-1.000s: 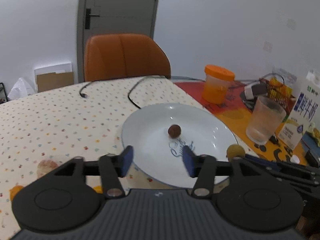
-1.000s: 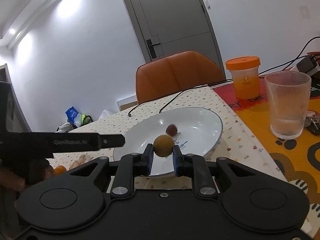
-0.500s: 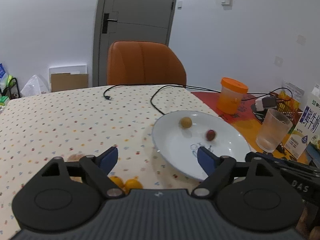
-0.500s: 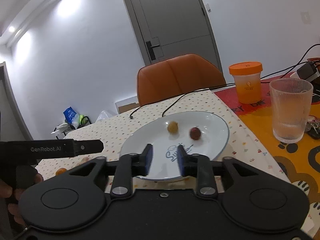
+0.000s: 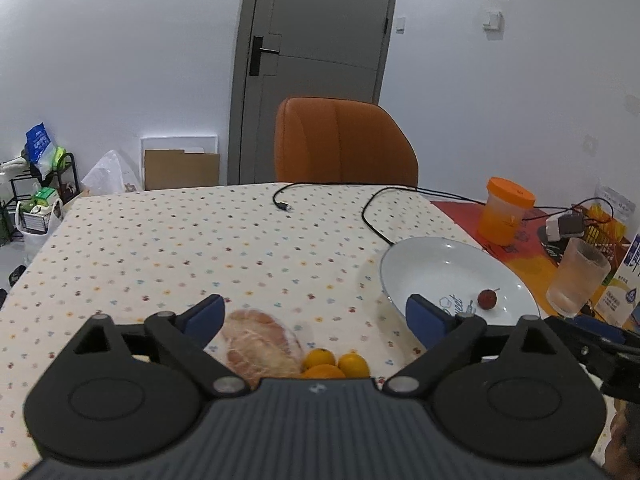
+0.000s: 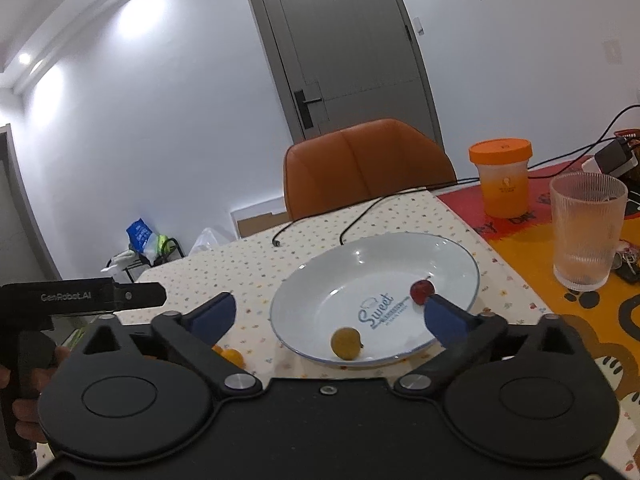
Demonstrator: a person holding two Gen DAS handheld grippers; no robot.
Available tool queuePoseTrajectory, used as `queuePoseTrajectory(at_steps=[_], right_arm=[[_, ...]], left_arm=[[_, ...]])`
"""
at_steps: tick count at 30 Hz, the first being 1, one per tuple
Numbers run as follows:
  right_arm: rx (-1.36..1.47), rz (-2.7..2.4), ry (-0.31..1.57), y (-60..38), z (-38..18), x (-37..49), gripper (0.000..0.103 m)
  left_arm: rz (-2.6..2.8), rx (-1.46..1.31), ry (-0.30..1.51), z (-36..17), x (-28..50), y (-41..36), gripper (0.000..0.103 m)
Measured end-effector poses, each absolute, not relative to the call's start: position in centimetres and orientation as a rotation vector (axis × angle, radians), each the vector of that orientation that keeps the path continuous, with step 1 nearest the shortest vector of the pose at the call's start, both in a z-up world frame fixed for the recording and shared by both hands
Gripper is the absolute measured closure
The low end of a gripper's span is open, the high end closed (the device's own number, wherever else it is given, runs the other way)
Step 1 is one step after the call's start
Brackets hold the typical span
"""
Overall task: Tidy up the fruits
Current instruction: 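Move both open tools back to the fruit pile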
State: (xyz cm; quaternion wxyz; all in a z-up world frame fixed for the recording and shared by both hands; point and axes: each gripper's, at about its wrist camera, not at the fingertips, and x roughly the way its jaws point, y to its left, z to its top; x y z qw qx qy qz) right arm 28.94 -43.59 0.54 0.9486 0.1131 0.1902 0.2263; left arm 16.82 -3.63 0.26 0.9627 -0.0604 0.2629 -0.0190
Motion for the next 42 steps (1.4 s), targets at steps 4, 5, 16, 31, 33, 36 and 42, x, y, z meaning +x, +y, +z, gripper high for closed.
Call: queuePoseTrajectory(at_steps=[4, 5, 16, 31, 33, 36, 42], right_arm=[[0.217, 0.470, 0.391, -42.9, 1.1, 28.6, 0.000], [0.214, 0.472, 0.394, -42.8, 1.2, 28.5, 0.000], [0.198, 0.502, 0.394, -41.3, 2.1, 27.6, 0.000], [0.178, 0.559, 0.409, -39.5, 1.9, 26.7, 0.000], [0.172, 0.568, 0.410, -39.2, 1.7, 26.6, 0.000], [0.166, 0.581, 0.418, -38.8, 1.6, 26.6, 0.000], [0.146, 0.621, 0.441, -37.6, 0.9, 26.8, 0.000]], left_arm=[[-0.023, -0.137, 0.527, 0.8, 16.3, -2.6, 0.006], [-0.018, -0.141, 0.524, 1.0, 16.1, -2.3, 0.006], [0.018, -0.157, 0.512, 2.1, 14.3, 0.2, 0.006], [0.047, -0.155, 0.539, 1.4, 12.6, 1.4, 0.006], [0.044, -0.155, 0.542, 1.2, 12.5, 1.5, 0.006], [0.042, -0.157, 0.548, 0.9, 12.4, 1.6, 0.006], [0.040, -0.183, 0.559, 0.0, 12.4, 2.1, 0.006]])
